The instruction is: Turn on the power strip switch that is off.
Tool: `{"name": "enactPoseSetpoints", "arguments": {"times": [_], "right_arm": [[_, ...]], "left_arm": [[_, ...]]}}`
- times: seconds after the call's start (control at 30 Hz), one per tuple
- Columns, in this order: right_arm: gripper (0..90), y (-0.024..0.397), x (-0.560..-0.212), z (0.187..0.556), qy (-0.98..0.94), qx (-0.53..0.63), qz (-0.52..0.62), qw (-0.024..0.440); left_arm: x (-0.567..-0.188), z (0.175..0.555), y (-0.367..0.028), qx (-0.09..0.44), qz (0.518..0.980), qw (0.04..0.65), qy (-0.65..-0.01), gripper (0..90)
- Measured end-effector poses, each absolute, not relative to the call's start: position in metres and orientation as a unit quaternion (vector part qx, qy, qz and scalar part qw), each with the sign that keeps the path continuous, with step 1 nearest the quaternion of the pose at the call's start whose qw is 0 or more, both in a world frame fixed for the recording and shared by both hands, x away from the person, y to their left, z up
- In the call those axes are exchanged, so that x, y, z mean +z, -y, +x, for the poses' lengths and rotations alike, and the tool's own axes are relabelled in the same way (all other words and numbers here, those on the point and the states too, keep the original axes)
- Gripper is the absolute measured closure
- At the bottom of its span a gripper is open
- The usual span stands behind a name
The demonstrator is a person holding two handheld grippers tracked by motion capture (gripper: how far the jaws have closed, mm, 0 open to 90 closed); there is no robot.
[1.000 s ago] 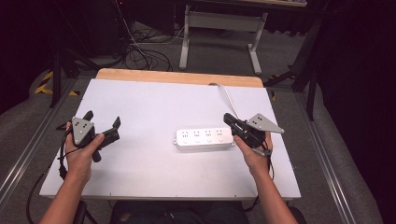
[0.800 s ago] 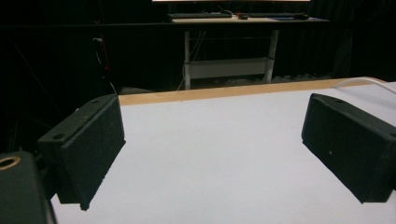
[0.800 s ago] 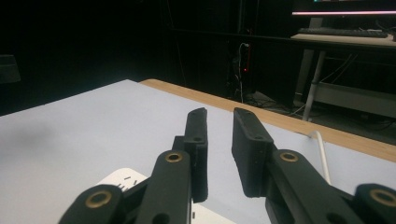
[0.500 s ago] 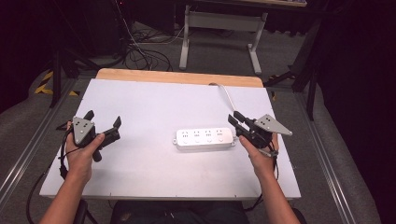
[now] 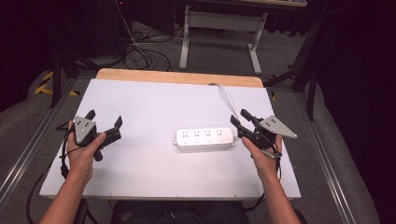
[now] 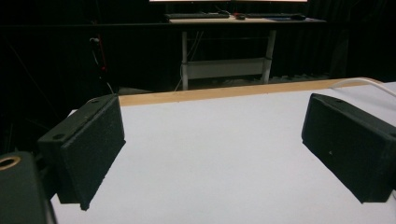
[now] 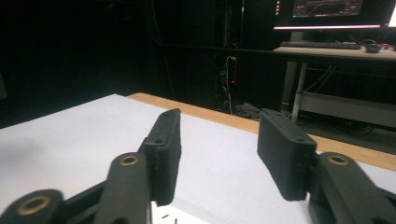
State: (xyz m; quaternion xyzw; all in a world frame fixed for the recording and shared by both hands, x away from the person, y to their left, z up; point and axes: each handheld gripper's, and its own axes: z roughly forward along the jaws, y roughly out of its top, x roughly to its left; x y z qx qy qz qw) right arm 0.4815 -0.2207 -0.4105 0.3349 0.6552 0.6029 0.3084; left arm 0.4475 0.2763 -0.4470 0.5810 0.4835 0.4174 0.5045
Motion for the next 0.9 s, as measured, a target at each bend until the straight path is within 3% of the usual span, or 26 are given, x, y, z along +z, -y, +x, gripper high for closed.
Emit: {"name": "enactPoseSetpoints", "arguments": {"times": [0.2, 0.3, 0.33, 0.57, 0.73, 0.9], "right_arm": [[44.2, 0.227, -0.410, 0.480, -0.651, 0.603, 0.337, 0.314], [37.4, 0.228, -0.409, 0.479, -0.648, 0.606, 0.337, 0.315], [29.2, 0.229, -0.409, 0.479, -0.646, 0.605, 0.338, 0.321], [18.5, 0.236, -0.412, 0.481, -0.631, 0.608, 0.363, 0.317], [5.0, 0.243, -0.413, 0.482, -0.625, 0.617, 0.362, 0.313], [4.5, 0.248, -0.415, 0.482, -0.620, 0.617, 0.371, 0.314]], "left_arm": [[-0.447, 0.448, -0.276, 0.417, 0.582, 0.504, -0.483, 6.5], [-0.447, 0.448, -0.276, 0.417, 0.582, 0.504, -0.483, 6.6], [-0.447, 0.448, -0.276, 0.417, 0.582, 0.504, -0.483, 6.6], [-0.447, 0.448, -0.276, 0.417, 0.582, 0.503, -0.484, 6.6], [-0.447, 0.447, -0.276, 0.418, 0.581, 0.504, -0.483, 6.6], [-0.447, 0.447, -0.276, 0.420, 0.581, 0.503, -0.483, 6.6]]}}
